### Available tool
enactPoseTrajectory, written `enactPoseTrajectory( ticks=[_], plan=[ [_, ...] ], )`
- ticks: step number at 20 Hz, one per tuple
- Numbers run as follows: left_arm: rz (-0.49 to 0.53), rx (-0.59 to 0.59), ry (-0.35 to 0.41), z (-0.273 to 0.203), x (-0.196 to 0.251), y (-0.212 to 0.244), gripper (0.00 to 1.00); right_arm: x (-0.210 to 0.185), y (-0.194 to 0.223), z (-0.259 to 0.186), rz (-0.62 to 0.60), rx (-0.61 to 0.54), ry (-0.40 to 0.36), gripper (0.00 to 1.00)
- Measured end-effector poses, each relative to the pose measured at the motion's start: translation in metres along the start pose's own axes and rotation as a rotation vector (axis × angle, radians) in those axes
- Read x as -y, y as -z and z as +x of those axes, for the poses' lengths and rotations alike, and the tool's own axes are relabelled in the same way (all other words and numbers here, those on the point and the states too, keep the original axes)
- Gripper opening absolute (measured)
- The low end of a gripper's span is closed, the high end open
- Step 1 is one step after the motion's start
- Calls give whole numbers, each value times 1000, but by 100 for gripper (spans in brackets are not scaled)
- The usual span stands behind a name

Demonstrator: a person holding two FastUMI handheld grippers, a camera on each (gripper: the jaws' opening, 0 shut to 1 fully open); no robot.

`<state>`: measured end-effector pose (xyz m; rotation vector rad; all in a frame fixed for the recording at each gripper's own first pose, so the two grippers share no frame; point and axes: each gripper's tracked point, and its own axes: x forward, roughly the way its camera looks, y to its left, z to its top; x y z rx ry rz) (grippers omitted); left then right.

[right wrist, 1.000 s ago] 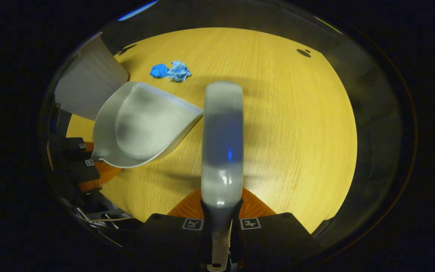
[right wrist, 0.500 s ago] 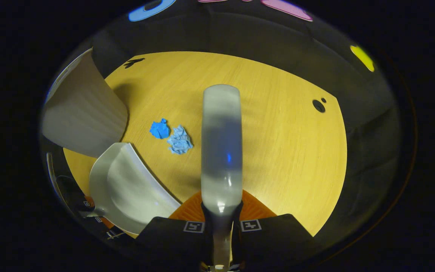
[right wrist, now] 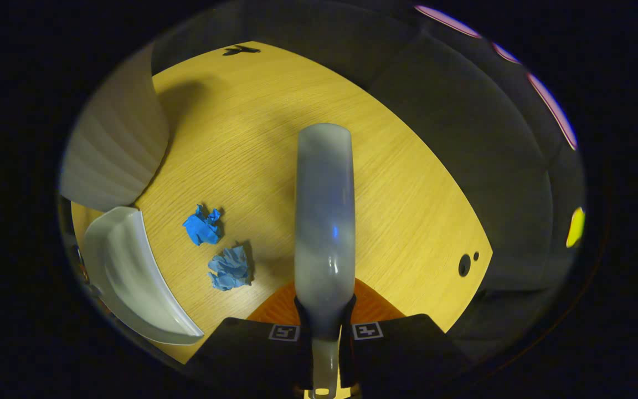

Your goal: Pick up the small broom and dustpan from the desktop, sweep the trash into the dustpan with the broom, and then empty the trash into the garbage bin.

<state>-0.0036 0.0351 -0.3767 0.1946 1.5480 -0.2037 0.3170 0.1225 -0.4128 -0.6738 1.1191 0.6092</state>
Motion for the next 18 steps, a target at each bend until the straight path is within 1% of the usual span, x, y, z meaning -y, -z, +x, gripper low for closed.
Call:
enactPoseTrajectory(
  ticks=[2,3,4,5,6,7,8,11,14,15,17,18],
  plan=[
    [10,2,-5,0,-1,-1,27,-8,10,18,-67,-49,-11,20],
    [9,3,-3,-2,-1,-1,26,-10,20,26,-123,-92,-2,20],
    [5,-2,1,-1,-1,-1,26,-17,31,30,-188,-135,-13,20],
    [3,-4,3,-1,0,-2,26,-18,30,29,-252,-122,18,20],
    [4,-1,3,-2,0,-2,26,-28,27,30,-291,-106,9,20],
    [8,-2,0,-2,-1,-1,26,-42,33,22,-321,-123,-34,20],
    [11,-1,-2,-2,-1,-2,26,-51,35,19,-354,-127,-60,19],
    [21,-8,-2,-1,-1,1,26,-72,51,8,-440,-154,-154,19],
    [32,-4,-3,0,-2,1,26,-96,89,-3,-468,-221,-318,20],
    [38,-1,-3,1,-3,2,26,-95,101,-6,-470,-237,-378,20],
    [43,0,-1,1,-3,2,26,-108,116,-14,-464,-266,-499,20],
    [67,14,0,5,-4,-1,26,-104,117,-6,-460,-285,-543,20]
  ],
)
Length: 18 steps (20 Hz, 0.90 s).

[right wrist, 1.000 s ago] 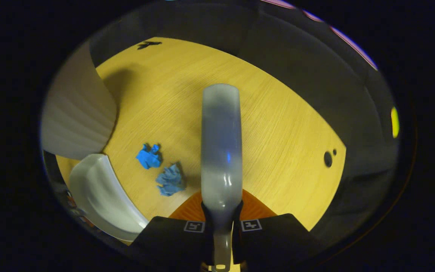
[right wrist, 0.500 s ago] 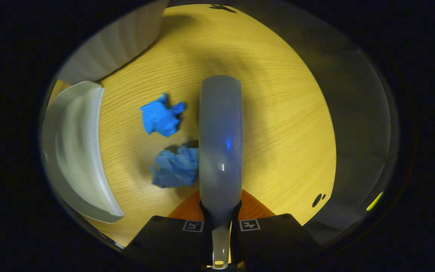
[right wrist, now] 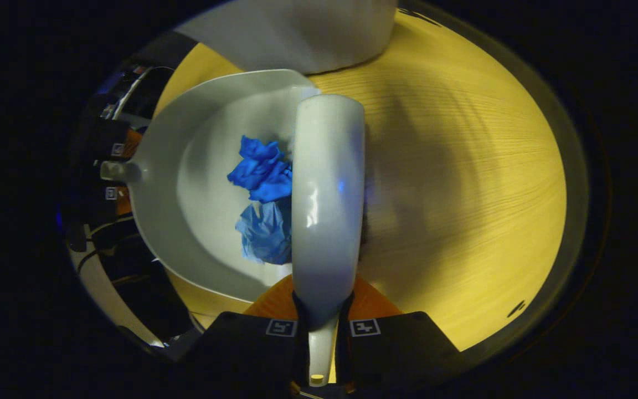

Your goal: Pick up the small broom and dustpan from the desktop, sweep the trash into the dustpan with the broom, and then empty the trash into the garbage bin.

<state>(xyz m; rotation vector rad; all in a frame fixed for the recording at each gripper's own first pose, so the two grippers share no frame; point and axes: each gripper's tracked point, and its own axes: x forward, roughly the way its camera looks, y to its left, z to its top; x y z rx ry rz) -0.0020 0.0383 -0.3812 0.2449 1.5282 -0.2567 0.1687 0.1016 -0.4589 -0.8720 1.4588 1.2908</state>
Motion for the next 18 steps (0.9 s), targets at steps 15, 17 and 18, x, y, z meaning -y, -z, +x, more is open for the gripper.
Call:
enactPoseTrajectory(
  ticks=[15,17,18],
  plan=[
    [93,190,-11,-4,-6,-20,26,-1,35,-107,618,626,-237,20],
    [90,240,2,-10,-7,-20,26,-19,50,-130,668,771,-200,20],
    [90,269,1,-16,-9,-21,26,-20,58,-147,702,861,-180,20]
  ],
)
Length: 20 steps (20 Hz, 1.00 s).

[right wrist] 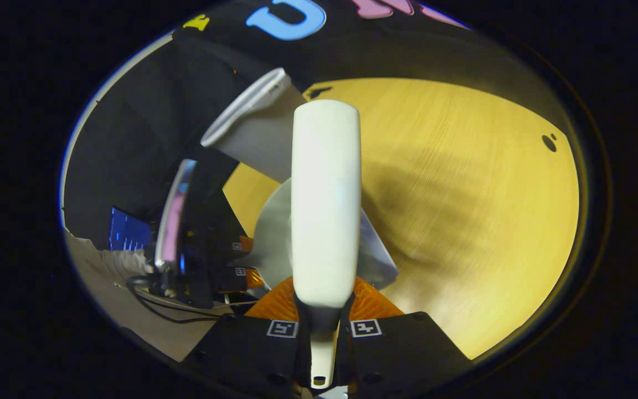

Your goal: Pick up the small broom and dustpan from the desktop, sweep the trash into the dustpan with the broom, and then empty the trash into the garbage bin.

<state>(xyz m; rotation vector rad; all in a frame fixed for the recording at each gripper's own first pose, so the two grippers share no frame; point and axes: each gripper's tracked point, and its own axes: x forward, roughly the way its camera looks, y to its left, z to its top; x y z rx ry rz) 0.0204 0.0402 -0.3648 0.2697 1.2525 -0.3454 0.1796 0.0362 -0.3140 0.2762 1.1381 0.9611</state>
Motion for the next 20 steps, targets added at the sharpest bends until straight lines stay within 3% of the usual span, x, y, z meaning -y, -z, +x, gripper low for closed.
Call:
enactPoseTrajectory(
  ticks=[4,6,9,11,14,17,20],
  plan=[
    [20,137,-23,-12,-4,-17,26,10,-19,-55,172,356,-8,19],
    [15,189,-12,-32,-9,-35,26,45,-9,-58,206,446,85,19],
    [45,268,-27,-85,-16,-76,26,108,6,-74,219,477,253,19],
    [67,352,-88,-114,-32,-103,26,126,8,-81,234,492,310,19],
    [80,430,-199,-152,-75,-131,25,121,14,-79,260,485,297,19],
    [117,390,-401,-177,-150,-134,25,116,10,-67,233,453,284,19],
    [84,305,-559,-193,-210,-122,25,112,9,-51,196,418,282,19]
  ],
)
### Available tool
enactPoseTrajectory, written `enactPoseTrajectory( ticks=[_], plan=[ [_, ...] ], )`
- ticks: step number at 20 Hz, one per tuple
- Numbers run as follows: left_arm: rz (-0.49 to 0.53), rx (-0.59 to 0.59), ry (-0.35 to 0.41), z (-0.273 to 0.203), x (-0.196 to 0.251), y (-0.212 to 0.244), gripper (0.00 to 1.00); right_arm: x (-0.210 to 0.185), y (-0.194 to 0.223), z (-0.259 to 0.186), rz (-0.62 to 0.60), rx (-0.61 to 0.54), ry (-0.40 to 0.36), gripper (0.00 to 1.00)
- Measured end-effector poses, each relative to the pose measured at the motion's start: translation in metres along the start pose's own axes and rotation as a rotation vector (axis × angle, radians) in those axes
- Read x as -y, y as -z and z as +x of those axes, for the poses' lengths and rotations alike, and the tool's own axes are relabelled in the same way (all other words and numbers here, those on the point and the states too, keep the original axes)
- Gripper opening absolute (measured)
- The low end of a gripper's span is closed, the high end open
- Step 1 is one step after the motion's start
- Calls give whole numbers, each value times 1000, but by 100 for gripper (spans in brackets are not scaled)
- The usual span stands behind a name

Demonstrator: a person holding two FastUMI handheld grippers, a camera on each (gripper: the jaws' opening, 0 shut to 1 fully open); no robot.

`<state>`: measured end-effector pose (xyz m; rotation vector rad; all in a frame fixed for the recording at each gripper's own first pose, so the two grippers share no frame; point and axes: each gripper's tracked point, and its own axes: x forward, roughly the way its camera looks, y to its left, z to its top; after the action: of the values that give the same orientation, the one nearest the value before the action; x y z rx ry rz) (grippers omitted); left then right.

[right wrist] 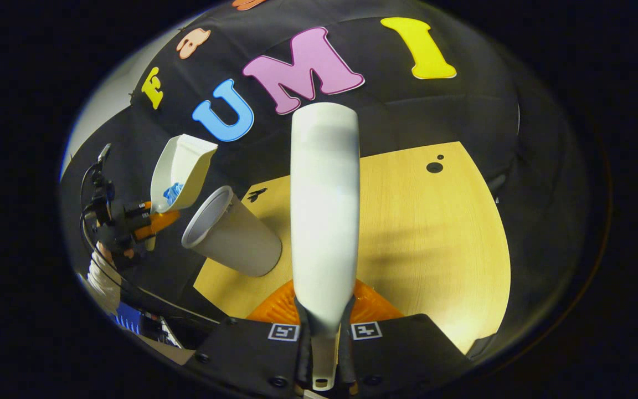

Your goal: Pick up the small broom and dustpan from the desktop, sweep the trash into the dustpan with the broom, and then empty the trash into the garbage bin.

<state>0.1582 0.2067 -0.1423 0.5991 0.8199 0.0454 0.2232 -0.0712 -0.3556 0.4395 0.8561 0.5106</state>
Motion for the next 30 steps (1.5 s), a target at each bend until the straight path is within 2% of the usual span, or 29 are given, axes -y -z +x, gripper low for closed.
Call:
enactPoseTrajectory(
  ticks=[4,8,13,17,20,22,24,26,30],
  plan=[
    [91,-99,-161,21,-52,38,25,-10,12,10,-20,-47,-42,19],
    [255,-229,-241,28,-92,74,25,-16,19,12,-38,-77,-60,19],
    [575,-311,-381,20,-132,84,25,-12,26,17,-67,-107,-47,19],
    [848,-326,-475,18,-142,77,26,-9,31,21,-80,-119,-38,19],
    [1083,-277,-575,17,-146,67,25,-9,32,22,-80,-119,-35,19],
    [1167,-251,-597,19,-153,71,25,-9,33,24,-84,-122,-30,19],
    [1159,-219,-589,18,-154,67,25,-6,35,24,-99,-127,-19,19],
    [1098,-178,-593,18,-153,63,25,-4,35,25,-107,-122,-7,19],
    [830,-56,-545,21,-140,58,25,-11,27,20,-89,-94,-14,19]
  ],
)
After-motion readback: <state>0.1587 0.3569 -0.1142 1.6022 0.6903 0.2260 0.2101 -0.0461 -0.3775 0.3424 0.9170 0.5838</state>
